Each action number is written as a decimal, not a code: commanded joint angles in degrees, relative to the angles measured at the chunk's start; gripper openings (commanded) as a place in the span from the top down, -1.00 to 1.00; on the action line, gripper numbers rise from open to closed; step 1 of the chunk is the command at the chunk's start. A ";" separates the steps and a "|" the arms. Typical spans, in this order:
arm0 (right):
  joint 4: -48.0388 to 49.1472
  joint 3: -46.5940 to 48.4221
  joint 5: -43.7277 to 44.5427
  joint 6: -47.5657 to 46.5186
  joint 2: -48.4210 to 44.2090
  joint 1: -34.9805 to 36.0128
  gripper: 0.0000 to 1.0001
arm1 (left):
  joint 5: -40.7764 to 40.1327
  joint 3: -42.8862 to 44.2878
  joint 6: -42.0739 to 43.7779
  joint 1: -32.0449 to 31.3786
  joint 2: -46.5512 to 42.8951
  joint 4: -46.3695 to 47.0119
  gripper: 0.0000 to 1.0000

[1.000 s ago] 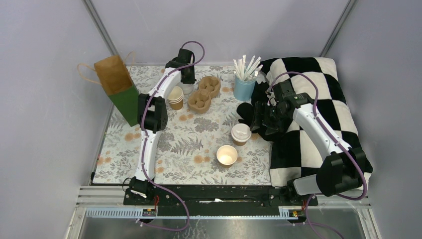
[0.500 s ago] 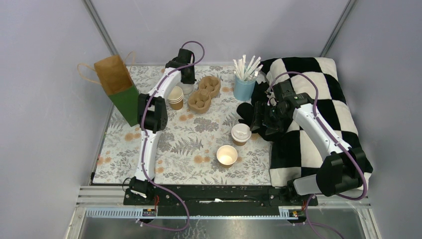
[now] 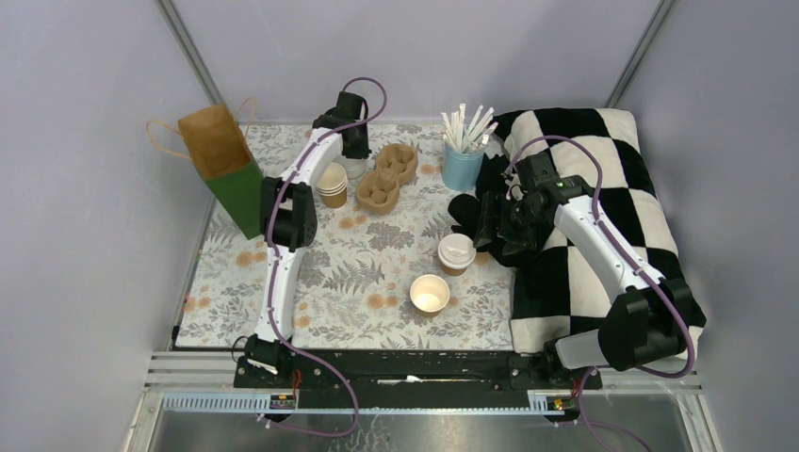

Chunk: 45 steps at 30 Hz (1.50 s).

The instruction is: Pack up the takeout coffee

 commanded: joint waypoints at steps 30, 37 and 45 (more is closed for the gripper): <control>0.20 1.44 -1.19 -0.41 0.04 0.27 -0.63 | 3.16 1.45 -1.74 1.61 -7.81 1.63 0.89; 0.40 0.99 -1.41 -0.24 -0.40 0.27 -0.63 | 7.21 0.65 -3.21 3.18 -6.87 1.63 0.88; -0.09 0.95 -0.97 -0.15 -0.88 0.25 -0.63 | 11.08 0.27 -4.10 4.42 -4.91 2.67 0.87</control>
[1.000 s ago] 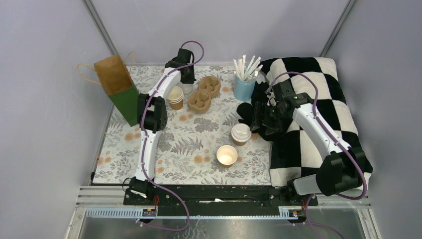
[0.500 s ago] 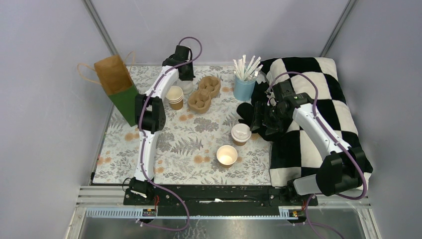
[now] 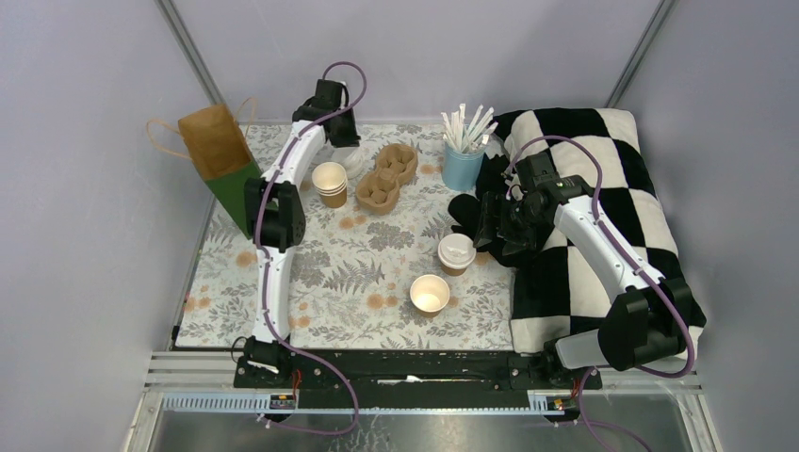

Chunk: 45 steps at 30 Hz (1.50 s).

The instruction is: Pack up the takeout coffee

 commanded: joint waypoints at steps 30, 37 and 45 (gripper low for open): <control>0.31 1.08 -1.52 -0.78 0.50 0.27 -0.63 | 3.57 0.25 1.24 1.05 0.10 0.22 0.20; 0.33 0.98 -1.60 -0.62 0.33 0.22 -0.63 | 2.69 2.82 2.78 0.55 2.61 -2.80 0.38; 0.31 0.89 -1.48 -0.25 0.15 0.26 -0.63 | 2.11 3.29 2.85 0.02 2.97 -1.63 0.38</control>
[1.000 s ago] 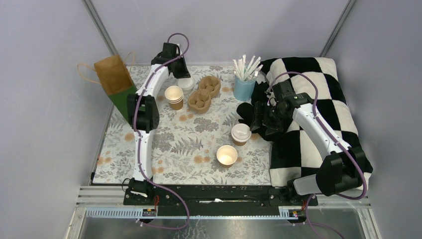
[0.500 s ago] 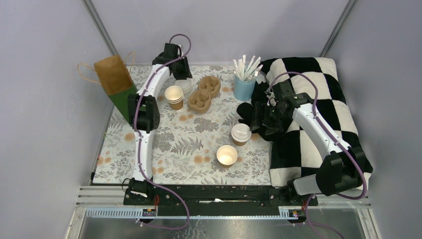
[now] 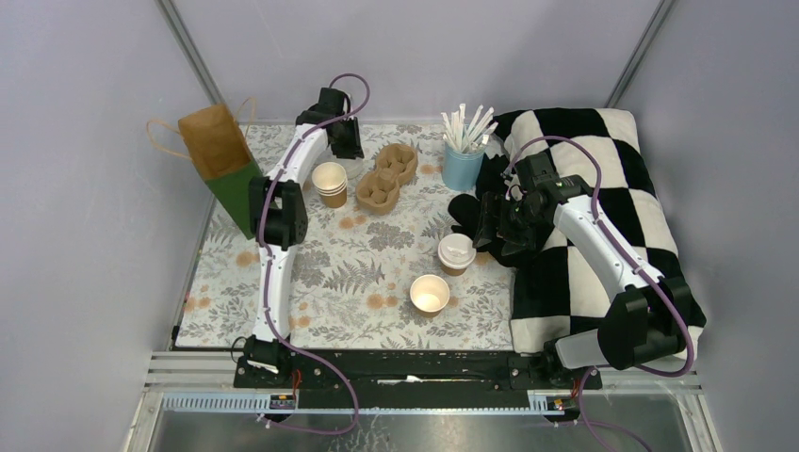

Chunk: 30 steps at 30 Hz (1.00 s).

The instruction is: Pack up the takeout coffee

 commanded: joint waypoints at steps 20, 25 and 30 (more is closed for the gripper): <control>0.41 0.98 -1.06 -0.42 0.13 0.27 -0.63 | -2.96 5.22 0.31 -0.75 -0.38 2.03 1.00; 0.38 0.99 -1.11 -0.43 0.13 0.27 -0.63 | -3.88 4.93 0.49 -0.75 -1.00 1.68 1.00; 0.46 0.90 -1.30 -0.35 -0.16 0.26 -0.63 | -3.48 3.99 1.44 -0.88 -1.19 1.69 0.69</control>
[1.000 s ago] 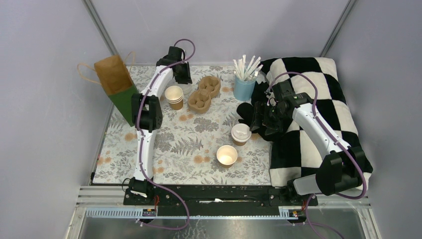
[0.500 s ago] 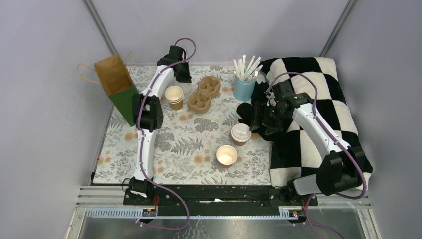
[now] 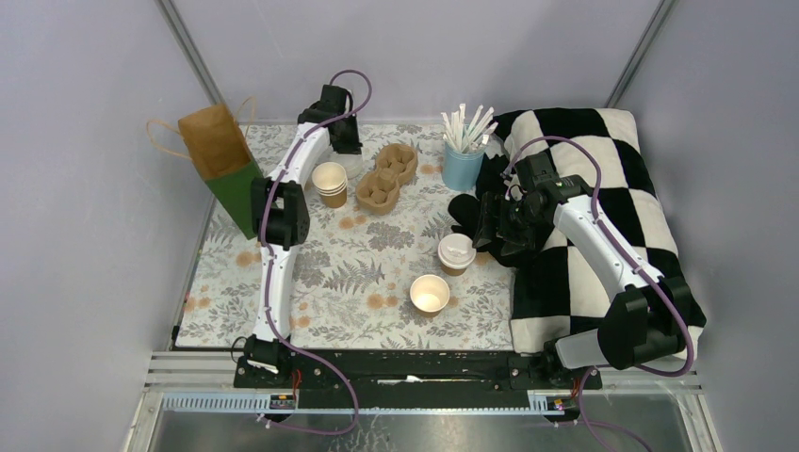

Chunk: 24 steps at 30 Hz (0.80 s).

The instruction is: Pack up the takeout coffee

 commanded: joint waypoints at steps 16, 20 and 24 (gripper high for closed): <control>0.03 1.14 -0.75 -0.17 -0.25 0.27 -0.63 | -0.21 2.60 1.26 -1.05 0.10 1.71 0.45; -0.06 1.29 -0.74 -0.34 -0.09 0.27 -0.63 | -0.47 2.83 1.11 -1.06 0.32 1.63 0.49; -0.09 1.38 -0.71 -0.43 0.08 0.27 -0.62 | -0.89 2.84 1.25 -1.02 0.42 1.61 0.51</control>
